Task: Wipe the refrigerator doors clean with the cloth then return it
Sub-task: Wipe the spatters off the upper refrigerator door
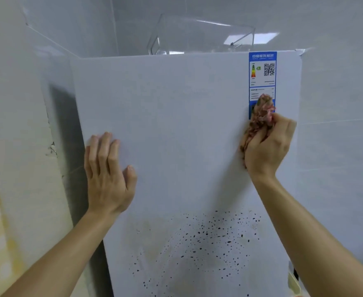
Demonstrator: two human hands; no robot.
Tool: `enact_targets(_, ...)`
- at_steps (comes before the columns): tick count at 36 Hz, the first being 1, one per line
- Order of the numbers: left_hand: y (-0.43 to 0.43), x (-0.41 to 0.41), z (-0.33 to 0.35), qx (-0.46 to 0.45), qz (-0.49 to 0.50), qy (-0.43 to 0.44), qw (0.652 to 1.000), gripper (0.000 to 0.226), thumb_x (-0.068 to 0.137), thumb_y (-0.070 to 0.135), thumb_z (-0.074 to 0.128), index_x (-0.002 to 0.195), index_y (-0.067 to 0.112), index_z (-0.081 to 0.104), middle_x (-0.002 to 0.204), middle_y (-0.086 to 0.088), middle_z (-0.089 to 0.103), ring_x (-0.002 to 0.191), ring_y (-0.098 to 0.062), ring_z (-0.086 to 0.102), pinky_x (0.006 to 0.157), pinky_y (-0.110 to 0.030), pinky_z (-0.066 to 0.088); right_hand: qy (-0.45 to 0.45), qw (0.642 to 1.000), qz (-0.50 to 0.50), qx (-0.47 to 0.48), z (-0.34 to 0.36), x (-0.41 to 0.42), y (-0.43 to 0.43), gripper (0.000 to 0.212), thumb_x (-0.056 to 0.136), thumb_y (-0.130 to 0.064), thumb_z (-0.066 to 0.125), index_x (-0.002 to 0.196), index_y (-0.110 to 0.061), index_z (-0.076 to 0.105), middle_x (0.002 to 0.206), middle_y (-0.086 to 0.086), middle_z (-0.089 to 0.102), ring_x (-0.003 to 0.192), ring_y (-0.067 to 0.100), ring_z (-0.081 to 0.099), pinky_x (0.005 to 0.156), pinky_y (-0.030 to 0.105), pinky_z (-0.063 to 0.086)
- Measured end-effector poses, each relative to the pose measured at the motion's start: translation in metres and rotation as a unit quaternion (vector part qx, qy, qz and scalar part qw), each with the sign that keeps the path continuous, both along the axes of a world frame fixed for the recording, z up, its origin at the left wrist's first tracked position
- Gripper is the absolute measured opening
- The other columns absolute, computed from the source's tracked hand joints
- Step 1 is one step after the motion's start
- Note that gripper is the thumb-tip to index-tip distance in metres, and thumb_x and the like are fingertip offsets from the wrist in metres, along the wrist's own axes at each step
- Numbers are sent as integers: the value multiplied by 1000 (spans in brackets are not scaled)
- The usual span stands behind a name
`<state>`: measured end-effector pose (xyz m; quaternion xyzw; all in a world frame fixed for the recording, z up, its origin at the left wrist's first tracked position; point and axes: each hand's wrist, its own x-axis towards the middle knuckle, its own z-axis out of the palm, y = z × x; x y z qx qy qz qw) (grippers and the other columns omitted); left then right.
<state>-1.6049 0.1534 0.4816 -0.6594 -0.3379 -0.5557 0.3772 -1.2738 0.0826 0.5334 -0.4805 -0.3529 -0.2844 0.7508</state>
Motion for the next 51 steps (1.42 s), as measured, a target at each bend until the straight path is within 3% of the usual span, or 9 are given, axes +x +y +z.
enact_targets(5, 2, 5, -2, 3, -1, -6, 1000, 58, 99, 22, 44, 148, -9, 39, 160, -28, 35, 153, -49, 25, 124, -66, 22, -166, 985, 41, 23, -24, -59, 6, 17, 102, -15, 50, 106, -19, 66, 102, 3, 59, 87, 24, 60, 73, 30, 47)
enact_targets(14, -3, 5, 1, -7, -2, -9, 1000, 60, 98, 20, 45, 149, -10, 37, 161, -29, 33, 154, -49, 22, 124, -67, 21, -549, 830, 29, -94, -119, -78, 14, 25, 96, -7, 74, 118, -5, 63, 104, 8, 69, 84, 23, 63, 67, 36, 52)
enact_targets(16, -4, 5, 1, -12, -1, -11, 1000, 60, 98, 20, 45, 149, -9, 37, 160, -29, 34, 154, -49, 22, 124, -67, 21, -528, 843, 24, -102, -112, -59, 6, 18, 105, -26, 64, 119, -16, 61, 102, 2, 70, 82, 18, 64, 66, 37, 55)
enact_targets(18, -5, 3, 0, -14, 1, -10, 1000, 59, 98, 20, 45, 149, -9, 37, 160, -29, 34, 153, -49, 23, 124, -67, 21, -418, 902, 41, -103, -100, -35, -1, 19, 110, -41, 48, 115, -30, 63, 99, -5, 68, 80, 16, 62, 68, 40, 56)
enact_targets(22, -8, 1, 1, -24, 3, -6, 1000, 59, 99, 21, 44, 149, -9, 38, 160, -28, 35, 154, -48, 23, 124, -66, 22, -181, 982, 8, -56, -75, -1, -8, 26, 99, -10, 44, 122, -10, 55, 112, 18, 56, 91, 34, 56, 73, 38, 48)
enact_targets(27, -12, -2, 2, -30, 11, -3, 999, 59, 99, 21, 45, 150, -8, 42, 161, -26, 36, 154, -46, 26, 126, -62, 22, -48, 998, 14, -28, -32, -21, 2, 32, 95, 6, 44, 123, 5, 61, 114, 24, 56, 98, 36, 58, 82, 24, 39)
enact_targets(33, -11, -16, 2, -42, 4, 20, 999, 63, 93, 12, 43, 155, -2, 38, 165, -20, 34, 158, -39, 23, 129, -56, 20, -237, 971, 29, 18, 7, -106, 13, 25, 101, -11, 51, 107, 3, 72, 99, 18, 64, 85, 38, 63, 68, 42, 52)
enact_targets(45, -17, -66, -14, -76, 36, 58, 995, 72, 86, 6, 47, 157, 1, 38, 168, -18, 31, 159, -34, 22, 130, -55, 18, -629, 769, 50, -99, -120, -164, 16, 25, 102, 3, 54, 104, -8, 76, 96, 4, 67, 78, 23, 60, 66, 33, 46)
enact_targets(51, -4, -94, -11, -64, 80, 33, 994, 67, 99, 19, 43, 163, 7, 25, 173, -17, 16, 162, -34, 10, 132, -54, 9, -405, 914, 14, 11, -3, -155, 14, 32, 109, -13, 47, 101, -1, 76, 92, 17, 67, 77, 36, 64, 64, 43, 52)
